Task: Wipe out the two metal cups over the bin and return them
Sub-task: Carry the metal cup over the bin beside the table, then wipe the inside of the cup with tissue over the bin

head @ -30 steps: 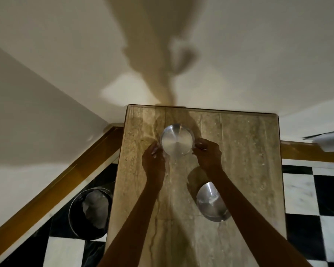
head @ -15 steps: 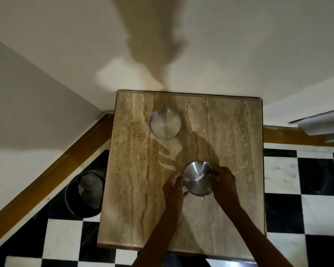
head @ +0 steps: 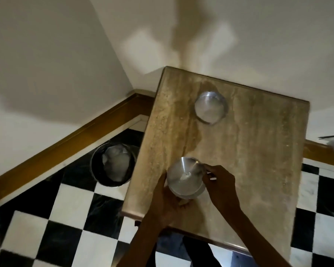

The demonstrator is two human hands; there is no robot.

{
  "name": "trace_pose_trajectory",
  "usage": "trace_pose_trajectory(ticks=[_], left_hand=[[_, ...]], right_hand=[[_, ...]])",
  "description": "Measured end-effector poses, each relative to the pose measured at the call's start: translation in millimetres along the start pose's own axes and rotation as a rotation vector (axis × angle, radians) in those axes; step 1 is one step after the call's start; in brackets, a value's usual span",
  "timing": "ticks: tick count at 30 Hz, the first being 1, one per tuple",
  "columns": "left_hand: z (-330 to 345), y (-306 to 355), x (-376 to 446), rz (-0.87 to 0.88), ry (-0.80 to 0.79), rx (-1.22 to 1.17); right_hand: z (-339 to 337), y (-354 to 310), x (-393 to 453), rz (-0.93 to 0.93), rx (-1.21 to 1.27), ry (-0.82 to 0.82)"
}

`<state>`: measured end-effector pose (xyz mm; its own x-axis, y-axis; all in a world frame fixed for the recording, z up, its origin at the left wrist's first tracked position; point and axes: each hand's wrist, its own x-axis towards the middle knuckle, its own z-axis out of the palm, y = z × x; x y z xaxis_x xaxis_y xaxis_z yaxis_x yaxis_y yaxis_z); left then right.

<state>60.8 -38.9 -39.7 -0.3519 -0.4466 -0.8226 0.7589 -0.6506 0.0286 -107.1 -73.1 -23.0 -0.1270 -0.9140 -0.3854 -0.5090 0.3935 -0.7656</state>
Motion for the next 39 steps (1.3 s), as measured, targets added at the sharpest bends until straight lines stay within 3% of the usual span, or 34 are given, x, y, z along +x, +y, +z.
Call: trace_pose_trajectory(ticks=[2,7,16,20,24,28,30,32,35,39], left_hand=[[-18.8,16.9,-17.6,-0.019,-0.080,-0.127],[-72.1,83.1,-52.4,0.004,-0.034,-0.241],[-178.0,211.4,-20.4,0.094,0.140,-0.107],[-214.1,239.7,12.5,0.193,0.359,0.182],[-229.8,241.0,31.3,0.474,0.612,0.972],[-245.0,238.3,28.4,0.764,0.531,1.545],[-249.7,234.8,26.4,0.947,0.441,1.645],[-250.3,229.5,25.3,1.083,0.366,1.668],[-250.0,220.8,24.2,1.137,0.330,1.695],[-250.2,217.4,22.5,1.247,0.313,1.662]], right_hand=[[31.2,-19.0,-7.8,-0.016,-0.001,-0.057],[118.7,-68.6,-23.3,-0.096,-0.018,-0.140],[239.3,-90.0,17.1,-0.133,-0.106,-0.407],[265.9,-89.3,29.1,-0.141,-0.104,-0.476],[278.4,-91.6,37.1,-0.340,-0.351,-0.570],[287.9,-101.7,39.8,-0.678,-0.615,-0.450],[290.5,-101.8,35.5,-0.801,-0.675,-0.423],[293.2,-93.2,33.0,-0.876,-0.857,-0.565],[294.0,-82.3,26.3,-0.883,-1.001,-0.749],[284.8,-89.5,18.2,-0.893,-0.912,-0.594]])
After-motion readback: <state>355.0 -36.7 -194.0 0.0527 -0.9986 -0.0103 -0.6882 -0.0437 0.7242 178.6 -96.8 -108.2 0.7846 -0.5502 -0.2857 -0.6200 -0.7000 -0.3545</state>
